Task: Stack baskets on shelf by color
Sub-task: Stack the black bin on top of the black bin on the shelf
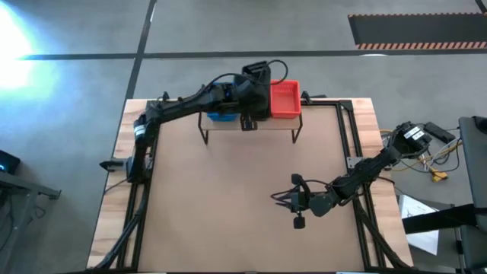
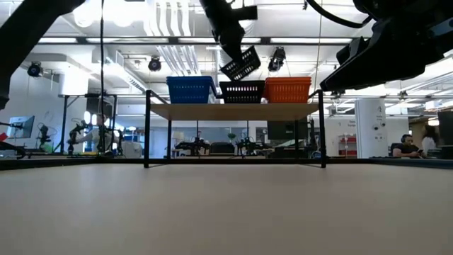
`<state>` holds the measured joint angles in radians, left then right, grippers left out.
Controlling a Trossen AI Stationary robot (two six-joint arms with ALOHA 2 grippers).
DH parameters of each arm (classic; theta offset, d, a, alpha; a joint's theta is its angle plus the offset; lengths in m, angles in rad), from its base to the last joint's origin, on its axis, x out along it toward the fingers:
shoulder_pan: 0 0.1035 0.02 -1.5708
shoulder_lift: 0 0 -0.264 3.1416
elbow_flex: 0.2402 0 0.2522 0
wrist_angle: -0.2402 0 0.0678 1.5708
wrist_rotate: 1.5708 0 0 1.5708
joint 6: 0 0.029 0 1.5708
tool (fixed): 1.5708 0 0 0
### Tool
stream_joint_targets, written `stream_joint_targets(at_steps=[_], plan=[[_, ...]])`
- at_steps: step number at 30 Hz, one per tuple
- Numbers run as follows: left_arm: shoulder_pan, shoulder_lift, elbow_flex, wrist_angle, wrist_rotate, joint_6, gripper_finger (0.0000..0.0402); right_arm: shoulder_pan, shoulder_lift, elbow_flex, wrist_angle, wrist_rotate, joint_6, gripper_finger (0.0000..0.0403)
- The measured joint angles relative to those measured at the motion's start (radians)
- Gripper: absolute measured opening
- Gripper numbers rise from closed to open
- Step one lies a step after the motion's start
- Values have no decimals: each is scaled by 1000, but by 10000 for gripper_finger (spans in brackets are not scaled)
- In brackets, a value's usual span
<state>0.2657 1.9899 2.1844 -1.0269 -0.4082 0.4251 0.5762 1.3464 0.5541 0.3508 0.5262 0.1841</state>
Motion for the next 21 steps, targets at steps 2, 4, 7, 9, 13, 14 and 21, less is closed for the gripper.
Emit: stream_joint_targets(at_steps=[2, 4, 7, 9, 13, 14, 21], plan=[[8, 3, -12, -6, 4, -9, 0, 0, 0, 0, 0, 0, 0, 52], [10, 3, -32, -3, 21, -27, 0, 0, 0, 0, 0, 0, 0, 52], [9, 3, -48, -26, 44, -34, 0, 0, 0, 0, 0, 0, -1, 52], [8, 3, -49, -37, 55, -51, 0, 0, 0, 0, -1, 0, -2, 52], [10, 1, -50, -54, 96, -54, 0, 0, 0, -1, -1, 0, -2, 52], [10, 1, -51, -59, 96, -54, 0, 0, 0, -1, 0, 0, -2, 52], [5, -4, -51, -84, 97, -56, 0, 0, 0, -1, -1, 0, -2, 52]])
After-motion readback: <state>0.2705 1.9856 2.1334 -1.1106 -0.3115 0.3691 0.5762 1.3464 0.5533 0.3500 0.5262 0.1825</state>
